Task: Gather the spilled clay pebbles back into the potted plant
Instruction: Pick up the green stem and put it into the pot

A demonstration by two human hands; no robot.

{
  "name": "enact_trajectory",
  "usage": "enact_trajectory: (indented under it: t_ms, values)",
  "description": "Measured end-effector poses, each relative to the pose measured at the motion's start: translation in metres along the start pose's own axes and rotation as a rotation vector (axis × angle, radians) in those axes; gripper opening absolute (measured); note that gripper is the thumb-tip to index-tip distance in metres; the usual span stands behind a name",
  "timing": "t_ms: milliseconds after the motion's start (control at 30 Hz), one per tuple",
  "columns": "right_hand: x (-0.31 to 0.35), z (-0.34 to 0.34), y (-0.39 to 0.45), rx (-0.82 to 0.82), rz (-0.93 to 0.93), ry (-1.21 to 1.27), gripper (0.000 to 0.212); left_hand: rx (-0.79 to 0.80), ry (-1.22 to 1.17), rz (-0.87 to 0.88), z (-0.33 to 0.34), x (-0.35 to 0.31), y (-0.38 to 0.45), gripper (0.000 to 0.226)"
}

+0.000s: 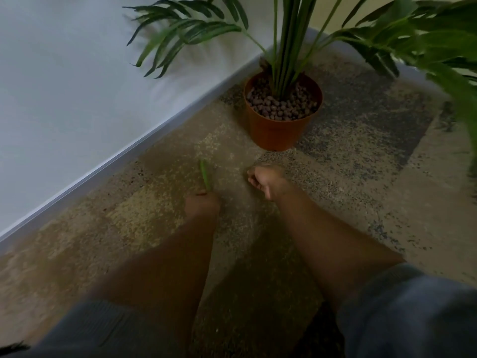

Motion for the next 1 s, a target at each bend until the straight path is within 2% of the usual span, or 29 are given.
enact_trajectory:
  t_ms: [167, 267, 367, 433, 567, 767, 933, 1000]
  values:
    - [-0.001, 0.026, 0.014, -0.037, -0.101, -0.249, 0.011, -0.041, -0.091, 0.016, -0.005, 0.007, 0.013, 0.018]
    - [0.007, 0.048, 0.017, -0.025, -0.218, -0.407, 0.015, -0.113, -0.185, -0.023, -0.011, 0.012, 0.019, 0.025]
    - [0.015, 0.067, 0.021, -0.052, -0.28, -0.427, 0.017, -0.142, -0.213, -0.049, -0.017, 0.017, 0.027, 0.024]
    - [0.02, 0.08, 0.025, -0.067, -0.318, -0.489, 0.023, -0.128, -0.153, -0.001, -0.021, 0.017, 0.031, 0.02]
    - [0.021, 0.1, 0.031, -0.076, -0.391, -0.704, 0.038, -0.076, 0.102, 0.158, -0.029, 0.014, 0.036, 0.029]
    - [0.017, 0.103, 0.034, -0.176, -0.448, -0.732, 0.018, -0.029, 0.339, 0.301, -0.03, 0.007, 0.043, 0.036]
    - [0.022, 0.101, 0.031, -0.13, -0.466, -0.87, 0.021, 0.02, 0.367, 0.329, -0.026, 0.003, 0.046, 0.014]
    - [0.022, 0.096, 0.029, -0.11, -0.398, -0.809, 0.025, 0.025, 0.315, 0.316, -0.023, -0.001, 0.042, 0.008]
Point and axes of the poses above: each hand's wrist, its own y-axis towards the middle knuckle, its own z-axis out of the palm, x = y × z, the point moved 5 cm from there along y, towards the middle knuckle, and after that the axes turned 7 degrees about -y, right-handed, at the moved point
